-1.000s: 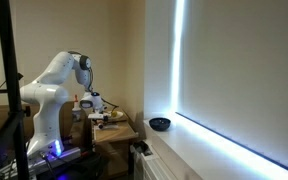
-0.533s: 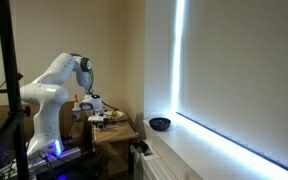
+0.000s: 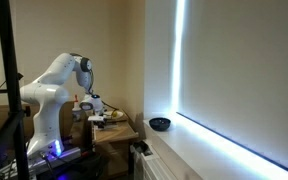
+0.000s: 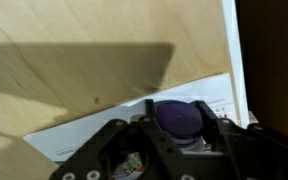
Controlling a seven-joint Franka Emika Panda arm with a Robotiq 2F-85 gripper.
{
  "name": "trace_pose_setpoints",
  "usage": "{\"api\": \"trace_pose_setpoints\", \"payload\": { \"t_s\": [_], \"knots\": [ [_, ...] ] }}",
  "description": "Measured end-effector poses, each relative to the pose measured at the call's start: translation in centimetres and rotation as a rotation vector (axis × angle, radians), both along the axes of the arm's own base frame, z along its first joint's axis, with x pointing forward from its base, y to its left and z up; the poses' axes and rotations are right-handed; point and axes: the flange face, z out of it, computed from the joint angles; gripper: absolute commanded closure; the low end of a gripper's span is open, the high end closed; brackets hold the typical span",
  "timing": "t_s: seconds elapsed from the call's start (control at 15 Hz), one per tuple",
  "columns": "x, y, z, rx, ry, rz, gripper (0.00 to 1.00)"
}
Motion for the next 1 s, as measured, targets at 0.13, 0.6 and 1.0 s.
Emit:
{"api": "trace_pose_setpoints", "payload": {
  "t_s": [0.13,0.6,1.0],
  "knots": [
    [-0.1,-0.3,0.0,-0.008,0.001,0.010,0.81],
    [-4.4,-6.6,2.1,-0.053,0.180,0.177,0.81],
    [-8.1,-9.0,7.2,-0.265,0.296,0.319,0.81]
  ]
}}
